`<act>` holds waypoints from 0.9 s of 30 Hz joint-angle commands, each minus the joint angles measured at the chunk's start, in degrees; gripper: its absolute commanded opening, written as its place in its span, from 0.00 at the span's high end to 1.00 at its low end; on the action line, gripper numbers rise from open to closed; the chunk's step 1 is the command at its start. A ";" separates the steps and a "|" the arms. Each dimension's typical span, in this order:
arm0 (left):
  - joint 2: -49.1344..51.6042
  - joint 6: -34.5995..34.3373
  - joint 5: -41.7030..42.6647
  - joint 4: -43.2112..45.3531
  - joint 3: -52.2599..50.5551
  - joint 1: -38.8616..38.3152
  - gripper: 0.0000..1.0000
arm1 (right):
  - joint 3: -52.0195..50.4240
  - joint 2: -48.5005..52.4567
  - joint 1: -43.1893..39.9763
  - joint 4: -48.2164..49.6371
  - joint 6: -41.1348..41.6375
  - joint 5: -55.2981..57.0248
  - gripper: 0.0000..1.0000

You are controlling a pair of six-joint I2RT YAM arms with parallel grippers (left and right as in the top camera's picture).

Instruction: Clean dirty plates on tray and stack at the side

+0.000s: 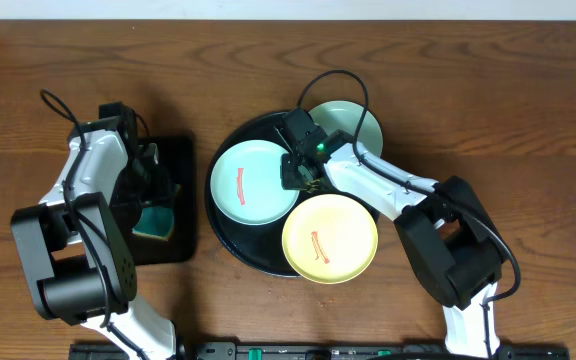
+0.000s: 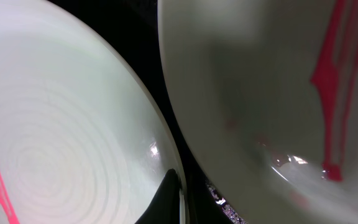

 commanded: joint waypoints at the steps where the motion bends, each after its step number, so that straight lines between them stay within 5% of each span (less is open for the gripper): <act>1: -1.14 1.33 2.49 0.04 -0.66 0.13 0.44 | 0.39 1.46 0.61 0.04 -0.68 0.81 0.97; 13: -1.09 1.14 1.03 4.04 -5.64 0.13 0.50 | 0.39 1.46 0.61 0.04 -0.70 0.83 0.97; 15: -1.09 1.09 0.92 4.61 -6.01 0.13 0.55 | 0.39 1.46 0.61 0.02 -0.70 0.81 0.97; 19: -1.09 -0.28 0.92 6.49 -6.03 0.13 0.92 | 0.39 1.46 0.61 0.09 -0.70 0.83 0.98; 27: -1.70 -1.51 4.68 5.88 -2.32 0.13 0.93 | 0.39 1.46 0.61 0.04 -0.72 0.81 0.99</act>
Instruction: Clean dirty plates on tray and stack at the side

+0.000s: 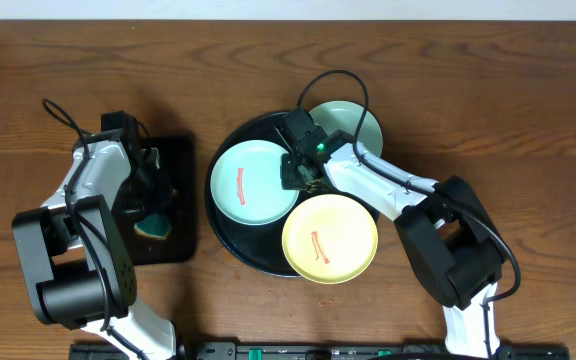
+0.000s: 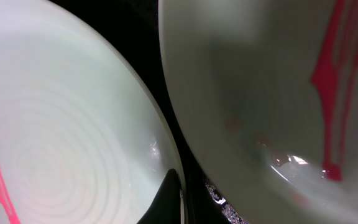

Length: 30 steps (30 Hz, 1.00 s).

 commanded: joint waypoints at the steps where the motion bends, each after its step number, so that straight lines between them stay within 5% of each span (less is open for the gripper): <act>1: -1.16 -0.79 5.11 -2.03 4.11 0.02 0.92 | 0.37 1.46 0.61 -0.09 -1.07 0.76 0.99; 11: -11.02 -4.61 6.25 -8.20 10.71 0.02 0.93 | 0.39 1.44 -1.55 -1.95 -3.26 -4.92 0.99; 26: -10.14 -6.16 6.16 -6.91 9.73 -0.04 0.93 | 0.39 1.44 -1.90 -3.17 -3.52 -5.29 0.99; 30: -10.14 -12.09 6.56 -6.67 9.73 -1.66 0.93 | 0.39 1.46 -1.90 -3.17 -3.52 -5.29 0.99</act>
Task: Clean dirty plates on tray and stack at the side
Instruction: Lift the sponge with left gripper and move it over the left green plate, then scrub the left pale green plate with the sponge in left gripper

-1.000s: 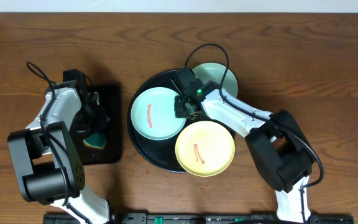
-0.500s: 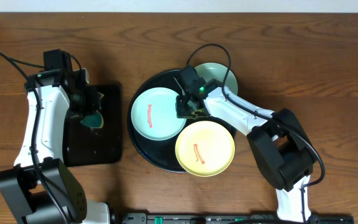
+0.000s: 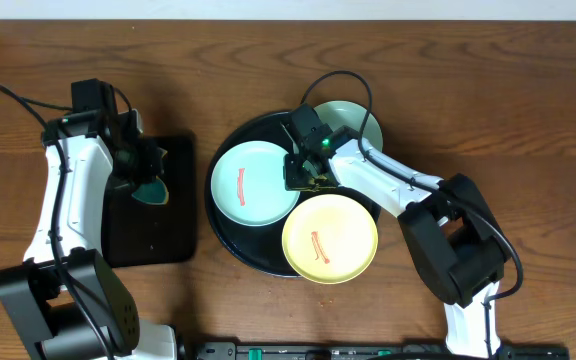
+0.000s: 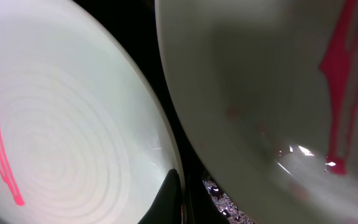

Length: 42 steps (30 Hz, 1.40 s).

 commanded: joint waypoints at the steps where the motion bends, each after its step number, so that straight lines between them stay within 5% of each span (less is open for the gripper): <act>1: 0.20 -5.88 0.83 0.17 0.28 -2.54 0.93 | 0.07 1.46 -0.39 -0.98 -1.31 -0.39 0.99; 11: 2.34 -15.58 0.76 6.27 0.11 -18.34 0.93 | 0.07 1.46 -0.39 -1.01 -1.31 -0.37 0.99; 26: 18.49 -17.05 1.14 7.32 0.11 -26.10 0.93 | 0.07 1.46 -0.39 -1.01 -1.31 -0.35 0.99; 34: 18.86 -5.95 23.52 7.32 1.36 -26.03 0.92 | 0.07 1.46 -0.39 -1.03 -1.31 -0.33 0.99; 38: 18.84 -7.72 18.88 8.59 1.70 -25.31 0.93 | 0.04 1.46 -0.39 -1.01 -1.31 -0.33 0.99; 42: 18.84 -17.59 -1.05 9.44 1.70 -24.15 0.93 | 0.04 1.46 -0.39 -1.01 -1.31 -0.33 0.99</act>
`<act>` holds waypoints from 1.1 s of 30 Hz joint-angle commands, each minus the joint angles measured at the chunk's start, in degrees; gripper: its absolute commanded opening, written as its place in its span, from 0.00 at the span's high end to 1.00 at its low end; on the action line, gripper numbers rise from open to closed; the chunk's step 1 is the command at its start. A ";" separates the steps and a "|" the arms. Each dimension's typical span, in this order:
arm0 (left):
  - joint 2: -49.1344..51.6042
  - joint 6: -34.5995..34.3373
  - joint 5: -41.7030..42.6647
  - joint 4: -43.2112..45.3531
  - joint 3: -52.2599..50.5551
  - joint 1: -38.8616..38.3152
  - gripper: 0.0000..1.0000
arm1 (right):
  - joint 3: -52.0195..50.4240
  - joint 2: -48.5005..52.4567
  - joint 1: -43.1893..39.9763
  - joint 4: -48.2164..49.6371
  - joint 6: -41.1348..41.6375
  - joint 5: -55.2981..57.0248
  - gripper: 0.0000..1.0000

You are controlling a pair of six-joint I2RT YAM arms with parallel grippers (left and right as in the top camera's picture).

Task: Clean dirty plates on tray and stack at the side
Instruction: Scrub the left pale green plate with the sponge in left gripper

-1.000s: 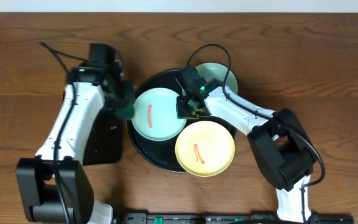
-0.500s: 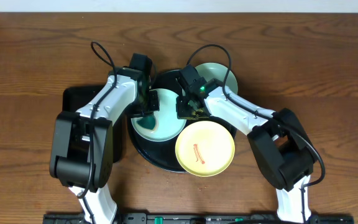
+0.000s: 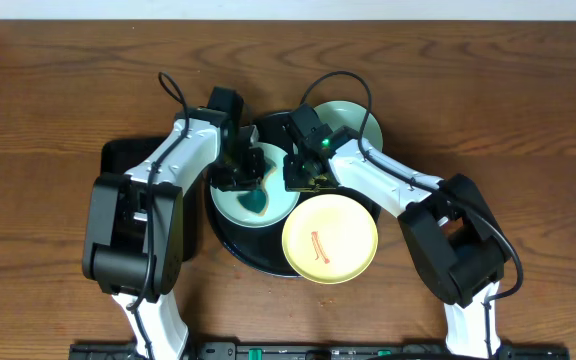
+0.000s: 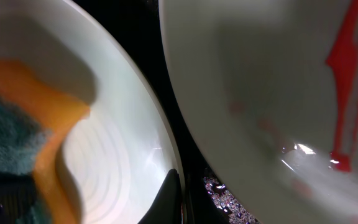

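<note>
A round black tray (image 3: pixel 230 243) holds a light blue plate (image 3: pixel 230 203), a yellow plate (image 3: pixel 330 238) with a red streak (image 4: pixel 347 93), and a pale green plate (image 3: pixel 356 121) at the back. My left gripper (image 3: pixel 247 172) is shut on a teal and orange sponge (image 3: pixel 256 203) that rests on the light blue plate (image 4: pixel 123 118). The sponge (image 4: pixel 23 130) covers the plate's middle. My right gripper (image 3: pixel 302 180) is shut on that plate's right rim; one black finger (image 4: pixel 169 198) lies on top of the rim.
A black mat (image 3: pixel 118 158) lies on the wooden table to the left of the tray, partly under my left arm. Both arms cross above the tray's back half. Cables loop over the table behind the tray.
My left gripper was over the black mat with the sponge in it and is now over the tray, the sponge resting on the light blue plate and covering its red streak. The right gripper has not moved.
At first my left gripper was low on the mat at the sponge, and stayed there a moment later. Then it held the sponge clear at the mat's back, and now on the light blue plate. My right gripper stayed on that plate's rim throughout.
</note>
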 commanded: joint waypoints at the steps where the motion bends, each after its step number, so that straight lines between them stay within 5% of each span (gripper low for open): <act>1: 1.27 -10.21 -22.18 0.48 0.94 0.72 0.93 | 0.04 1.46 -0.39 -0.70 -0.94 0.17 0.99; 4: 1.27 -12.22 -31.34 -0.04 0.94 0.39 0.93 | 0.04 1.46 -0.39 -0.68 -0.94 0.17 0.99; 9: 1.27 -12.20 -30.53 -4.55 0.94 -0.59 0.93 | 0.04 1.46 -0.39 -0.68 -0.96 0.17 0.99; 17: 1.27 4.28 3.52 -8.24 0.94 -2.89 0.93 | 0.04 1.46 -0.39 -0.68 -0.94 0.17 0.99; 22: 1.27 4.07 4.85 -3.39 0.94 -2.29 0.93 | 0.04 1.46 -0.39 -0.68 -0.96 0.17 0.99; 28: 1.27 -8.63 -15.37 4.57 0.94 0.26 0.93 | 0.04 1.46 -0.39 -0.70 -1.11 0.17 0.99; 33: 1.27 -16.72 -30.77 2.67 0.94 2.32 0.92 | 0.04 1.46 -0.39 -0.70 -1.14 0.17 0.99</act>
